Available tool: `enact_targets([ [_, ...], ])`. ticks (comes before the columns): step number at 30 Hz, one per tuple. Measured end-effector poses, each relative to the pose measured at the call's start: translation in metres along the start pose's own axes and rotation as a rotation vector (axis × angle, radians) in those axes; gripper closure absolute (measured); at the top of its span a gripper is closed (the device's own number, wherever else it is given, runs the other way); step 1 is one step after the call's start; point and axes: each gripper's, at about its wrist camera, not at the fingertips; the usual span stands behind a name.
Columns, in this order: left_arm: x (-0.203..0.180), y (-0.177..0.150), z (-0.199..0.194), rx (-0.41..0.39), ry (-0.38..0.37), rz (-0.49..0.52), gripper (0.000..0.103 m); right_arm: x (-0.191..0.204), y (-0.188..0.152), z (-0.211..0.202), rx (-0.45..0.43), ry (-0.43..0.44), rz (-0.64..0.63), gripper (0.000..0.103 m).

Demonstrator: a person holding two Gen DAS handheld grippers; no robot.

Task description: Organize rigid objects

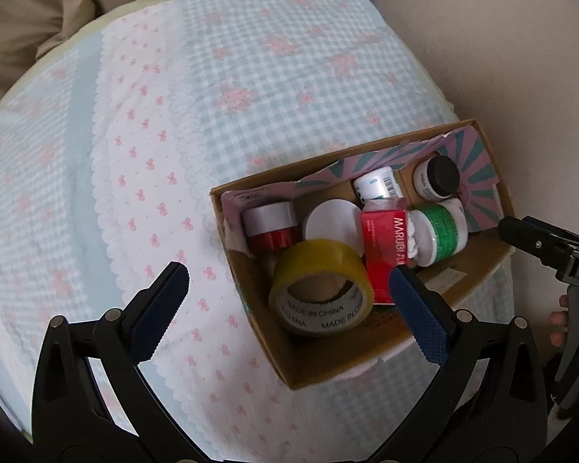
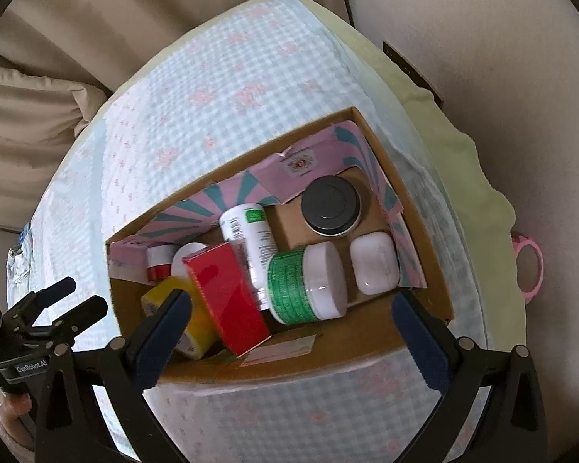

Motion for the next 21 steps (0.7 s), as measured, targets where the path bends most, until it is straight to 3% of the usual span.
enact_targets([
  [5, 0.007, -0.009, -0.031, -0.048, -0.001, 0.005, 0.0, 0.015, -0.005, -0.019, -0.029, -0.017, -0.016, 0.0],
  [10, 0.031, -0.024, -0.087, -0.122, -0.013, -0.048, 0.0, 0.047, -0.016, -0.058, -0.083, -0.025, -0.066, 0.0],
  [14, 0.052, -0.043, -0.149, -0.206, 0.002, -0.097, 0.0, 0.086, -0.025, -0.099, -0.134, -0.022, -0.137, 0.0],
  [21, 0.09, -0.09, -0.28, -0.434, 0.101, -0.148, 0.0, 0.182, -0.05, -0.186, -0.29, -0.002, -0.31, 0.0],
])
Point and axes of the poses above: each gripper's, at about its wrist camera, not at the fingertips, and z roughly the way its jaws point, x to its left, y to its top
